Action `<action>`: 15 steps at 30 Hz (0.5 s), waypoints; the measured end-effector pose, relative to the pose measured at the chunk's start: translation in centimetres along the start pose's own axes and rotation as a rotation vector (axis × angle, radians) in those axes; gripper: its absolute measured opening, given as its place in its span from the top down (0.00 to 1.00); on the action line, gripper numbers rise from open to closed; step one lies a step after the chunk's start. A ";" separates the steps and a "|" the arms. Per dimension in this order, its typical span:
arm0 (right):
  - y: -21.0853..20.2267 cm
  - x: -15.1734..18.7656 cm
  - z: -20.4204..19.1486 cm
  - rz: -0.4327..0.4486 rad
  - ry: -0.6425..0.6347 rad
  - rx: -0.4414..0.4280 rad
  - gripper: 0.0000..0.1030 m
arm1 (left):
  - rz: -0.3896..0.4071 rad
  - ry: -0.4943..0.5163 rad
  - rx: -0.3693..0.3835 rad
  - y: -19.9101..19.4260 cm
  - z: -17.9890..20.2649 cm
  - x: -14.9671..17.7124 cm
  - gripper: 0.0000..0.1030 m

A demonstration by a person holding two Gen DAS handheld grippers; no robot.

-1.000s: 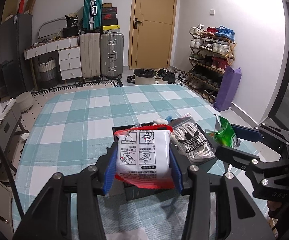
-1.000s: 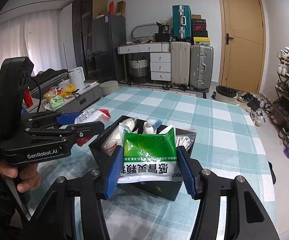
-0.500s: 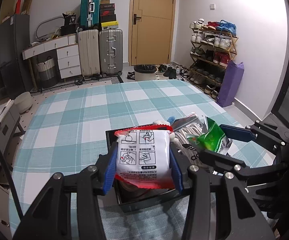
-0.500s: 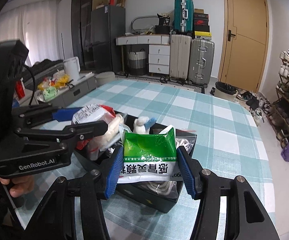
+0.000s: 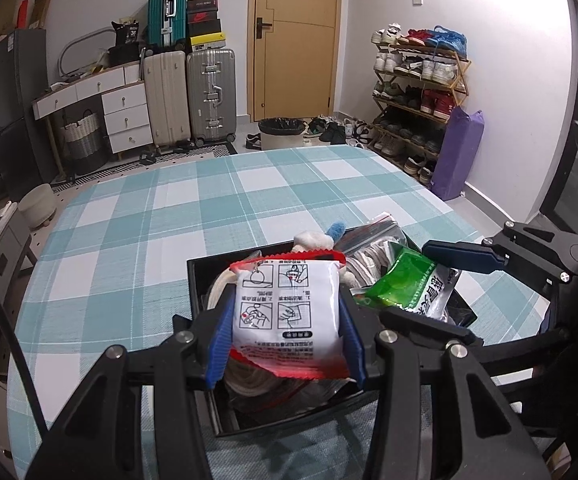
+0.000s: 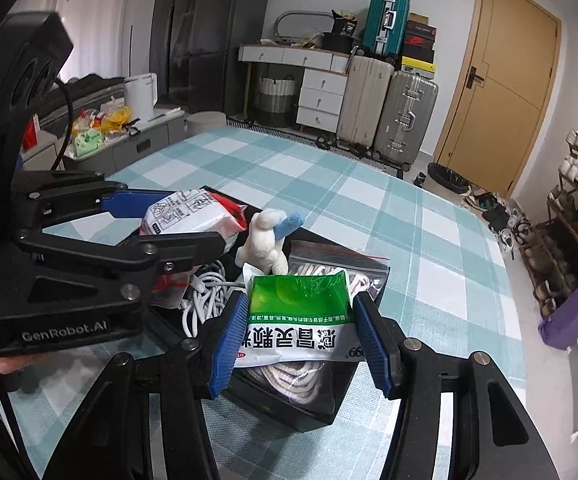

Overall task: Organize soft objects
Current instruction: 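Carry the snack packet with the left gripper while the right carries the green packet over the box, then open both grippers to drop the snack packet and green packet into the box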

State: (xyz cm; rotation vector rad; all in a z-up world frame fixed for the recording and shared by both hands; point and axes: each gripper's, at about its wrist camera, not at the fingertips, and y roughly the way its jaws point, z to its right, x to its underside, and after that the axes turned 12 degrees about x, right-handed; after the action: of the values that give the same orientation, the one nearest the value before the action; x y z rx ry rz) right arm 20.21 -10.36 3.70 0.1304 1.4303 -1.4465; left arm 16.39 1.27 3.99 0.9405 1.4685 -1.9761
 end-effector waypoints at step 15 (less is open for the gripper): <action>1.7 -0.6 -1.3 0.000 -0.078 -0.044 0.47 | -0.025 0.000 0.006 1.1 -0.3 0.1 0.55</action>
State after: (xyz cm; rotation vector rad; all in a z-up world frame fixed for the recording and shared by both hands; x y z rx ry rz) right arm 20.95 -8.59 2.58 0.0459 1.3977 -1.4038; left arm 17.21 1.24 3.21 0.9296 1.4819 -1.9994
